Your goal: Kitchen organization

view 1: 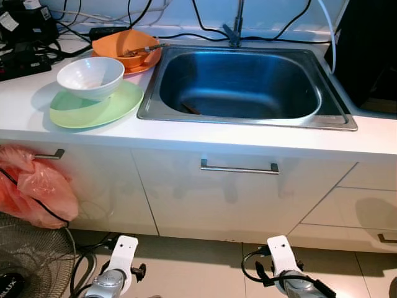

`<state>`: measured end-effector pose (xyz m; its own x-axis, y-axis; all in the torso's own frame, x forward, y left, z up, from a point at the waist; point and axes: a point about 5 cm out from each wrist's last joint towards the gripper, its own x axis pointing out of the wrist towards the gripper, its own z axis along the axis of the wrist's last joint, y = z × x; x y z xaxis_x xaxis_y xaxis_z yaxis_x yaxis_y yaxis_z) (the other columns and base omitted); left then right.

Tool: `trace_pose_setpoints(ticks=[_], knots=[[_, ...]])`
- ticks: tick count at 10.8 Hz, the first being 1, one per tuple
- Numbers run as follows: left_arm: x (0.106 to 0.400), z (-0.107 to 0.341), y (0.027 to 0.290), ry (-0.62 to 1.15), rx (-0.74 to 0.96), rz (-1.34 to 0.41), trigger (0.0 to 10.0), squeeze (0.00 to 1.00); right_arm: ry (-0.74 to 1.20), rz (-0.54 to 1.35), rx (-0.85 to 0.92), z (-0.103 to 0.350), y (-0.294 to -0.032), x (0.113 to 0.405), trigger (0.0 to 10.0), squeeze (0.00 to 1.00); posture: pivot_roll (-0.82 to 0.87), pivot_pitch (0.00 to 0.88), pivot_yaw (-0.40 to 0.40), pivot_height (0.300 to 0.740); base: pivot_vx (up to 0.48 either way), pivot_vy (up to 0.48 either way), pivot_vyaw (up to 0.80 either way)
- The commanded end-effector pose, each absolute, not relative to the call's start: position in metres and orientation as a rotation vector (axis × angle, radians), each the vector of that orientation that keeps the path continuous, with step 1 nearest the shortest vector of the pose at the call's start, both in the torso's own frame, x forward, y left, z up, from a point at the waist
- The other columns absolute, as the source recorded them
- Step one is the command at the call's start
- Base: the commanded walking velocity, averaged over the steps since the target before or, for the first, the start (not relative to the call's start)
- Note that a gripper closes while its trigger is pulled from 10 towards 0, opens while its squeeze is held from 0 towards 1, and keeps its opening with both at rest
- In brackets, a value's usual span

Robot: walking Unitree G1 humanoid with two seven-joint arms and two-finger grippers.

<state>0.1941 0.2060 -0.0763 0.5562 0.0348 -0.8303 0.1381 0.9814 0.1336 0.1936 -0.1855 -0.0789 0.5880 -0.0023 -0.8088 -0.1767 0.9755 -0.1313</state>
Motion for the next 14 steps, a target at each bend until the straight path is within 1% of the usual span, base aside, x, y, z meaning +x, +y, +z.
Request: trace_pose_setpoints(ticks=[1, 12, 13, 14], knots=[[0.191, -0.078, 0.207, 0.992, 0.189, -0.061, 10.0, 0.0, 0.949, 0.117, -0.218, -0.08, -0.185, 0.193, 10.0, 0.0, 0.1, 0.027, 0.007, 0.74, 0.0, 0.0, 0.0], [0.187, -0.079, 0.209, 1.002, 0.173, -0.04, 10.0, 0.0, 0.951, 0.121, -0.223, -0.08, -0.185, 0.192, 10.0, 0.0, 0.1, 0.03, 0.005, 0.74, 0.0, 0.0, 0.0], [0.186, -0.08, 0.21, 1.004, 0.15, -0.012, 10.0, 0.0, 0.949, 0.119, -0.224, -0.08, -0.185, 0.192, 10.0, 0.0, 0.1, 0.03, 0.005, 0.74, 0.0, 0.0, 0.0], [0.185, -0.079, 0.22, 1.004, 0.029, 0.154, 10.0, 0.0, 0.925, 0.09, -0.201, -0.078, -0.186, 0.194, 10.0, 0.0, 0.1, 0.032, 0.006, 0.74, 0.0, 0.0, 0.0]])
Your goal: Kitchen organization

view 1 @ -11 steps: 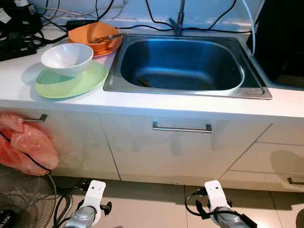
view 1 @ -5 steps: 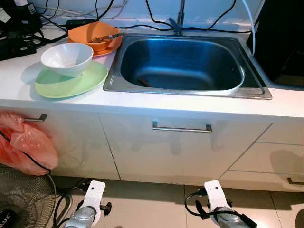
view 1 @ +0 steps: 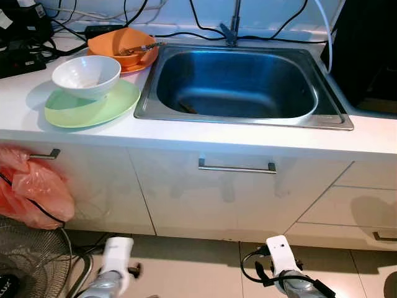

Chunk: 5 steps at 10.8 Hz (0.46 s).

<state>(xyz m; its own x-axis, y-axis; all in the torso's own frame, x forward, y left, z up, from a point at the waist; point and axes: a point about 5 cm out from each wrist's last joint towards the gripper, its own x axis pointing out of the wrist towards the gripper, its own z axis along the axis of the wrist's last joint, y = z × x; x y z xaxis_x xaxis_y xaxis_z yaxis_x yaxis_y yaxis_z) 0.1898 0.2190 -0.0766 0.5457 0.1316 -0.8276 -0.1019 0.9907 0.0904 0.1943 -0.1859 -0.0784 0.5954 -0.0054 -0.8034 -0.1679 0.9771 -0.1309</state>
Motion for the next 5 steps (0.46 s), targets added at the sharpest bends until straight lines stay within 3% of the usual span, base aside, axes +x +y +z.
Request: trace_pose_setpoints(ticks=[1, 5], knots=[[0.185, -0.078, 0.224, 1.002, 0.005, 0.192, 10.0, 0.0, 0.921, 0.081, -0.188, -0.077, -0.187, 0.196, 10.0, 0.0, 0.1, 0.033, 0.008, 0.74, 0.0, 0.0, 0.0], [0.187, -0.08, 0.211, 1.027, 0.056, 0.051, 10.0, 0.0, 0.928, 0.094, -0.196, -0.078, -0.185, 0.196, 10.0, 0.0, 0.1, 0.038, 0.009, 0.74, 0.0, 0.0, 0.0]])
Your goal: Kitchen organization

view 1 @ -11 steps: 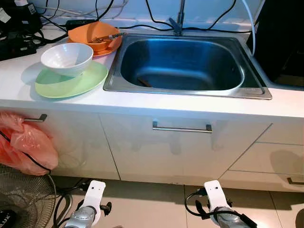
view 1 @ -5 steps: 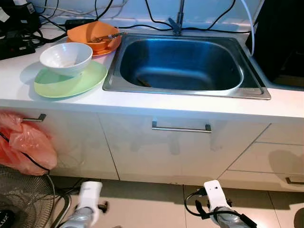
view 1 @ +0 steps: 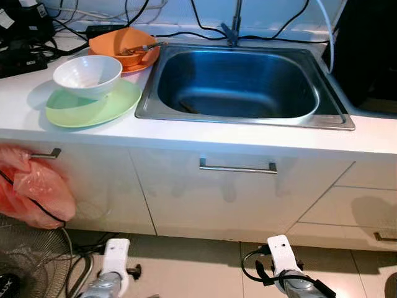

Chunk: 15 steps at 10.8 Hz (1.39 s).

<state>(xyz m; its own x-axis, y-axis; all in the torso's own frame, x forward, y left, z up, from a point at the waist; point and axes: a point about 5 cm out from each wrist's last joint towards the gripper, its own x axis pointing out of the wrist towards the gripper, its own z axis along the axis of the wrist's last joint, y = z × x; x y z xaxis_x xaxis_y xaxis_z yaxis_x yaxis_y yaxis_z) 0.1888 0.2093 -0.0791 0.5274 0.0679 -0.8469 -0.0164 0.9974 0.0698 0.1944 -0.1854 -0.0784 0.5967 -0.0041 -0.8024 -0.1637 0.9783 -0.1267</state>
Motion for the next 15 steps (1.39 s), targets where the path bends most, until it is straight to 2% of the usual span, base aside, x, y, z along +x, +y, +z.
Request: trace_pose_setpoints(ticks=[1, 4, 15], knots=[[0.1867, -0.0804, 0.2083, 1.031, 0.076, 0.022, 10.0, 0.0, 0.928, 0.095, -0.197, -0.0778, -0.1852, 0.1957, 10.0, 0.0, 0.1, 0.041, 0.01, 0.74, 0.0, 0.0, 0.0], [0.1932, -0.0762, 0.2099, 0.976, 0.045, 0.04, 10.0, 0.0, 0.933, 0.099, -0.2, -0.0785, -0.1852, 0.1943, 10.0, 0.0, 0.1, 0.051, 0.013, 0.74, 0.0, 0.0, 0.0], [0.1937, -0.0763, 0.207, 0.969, 0.106, 0.006, 10.0, 0.0, 0.939, 0.119, -0.228, -0.0789, -0.1852, 0.1938, 10.0, 0.0, 0.1, 0.05, 0.006, 0.74, 0.0, 0.0, 0.0]])
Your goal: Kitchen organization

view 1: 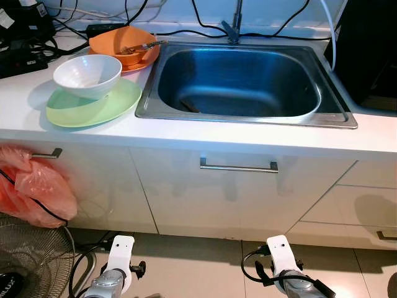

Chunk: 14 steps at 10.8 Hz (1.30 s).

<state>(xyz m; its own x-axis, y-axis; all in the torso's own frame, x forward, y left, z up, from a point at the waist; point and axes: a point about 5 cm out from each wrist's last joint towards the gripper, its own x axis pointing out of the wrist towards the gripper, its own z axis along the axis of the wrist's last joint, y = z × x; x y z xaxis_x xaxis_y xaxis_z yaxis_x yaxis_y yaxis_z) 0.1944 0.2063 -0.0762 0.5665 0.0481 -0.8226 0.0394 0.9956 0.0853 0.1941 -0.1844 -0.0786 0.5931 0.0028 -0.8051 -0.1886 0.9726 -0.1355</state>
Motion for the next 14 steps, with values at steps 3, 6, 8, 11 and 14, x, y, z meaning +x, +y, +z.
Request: trace_pose_setpoints(ticks=[3, 6, 8, 11, 14], knots=[[0.1933, -0.0766, 0.2066, 0.969, 0.111, -0.001, 10.0, 0.0, 0.939, 0.128, -0.235, -0.0787, -0.1848, 0.1943, 10.0, 0.0, 0.1, 0.049, 0.004, 0.74, 0.0, 0.0, 0.0], [0.1928, -0.0768, 0.2068, 0.971, 0.12, -0.006, 10.0, 0.0, 0.942, 0.13, -0.234, -0.0795, -0.1839, 0.1927, 10.0, 0.0, 0.1, 0.05, 0.006, 0.74, 0.0, 0.0, 0.0], [0.192, -0.0772, 0.2067, 0.972, 0.121, -0.006, 10.0, 0.0, 0.945, 0.128, -0.234, -0.08, -0.1846, 0.1917, 10.0, 0.0, 0.1, 0.05, 0.005, 0.74, 0.0, 0.0, 0.0], [0.1914, -0.0775, 0.2068, 0.973, 0.122, -0.006, 10.0, 0.0, 0.947, 0.129, -0.234, -0.0804, -0.184, 0.1911, 10.0, 0.0, 0.1, 0.052, 0.006, 0.74, 0.0, 0.0, 0.0], [0.1907, -0.0778, 0.2071, 0.975, 0.123, -0.008, 10.0, 0.0, 0.949, 0.127, -0.234, -0.0807, -0.1842, 0.1905, 10.0, 0.0, 0.1, 0.053, 0.008, 0.74, 0.0, 0.0, 0.0]])
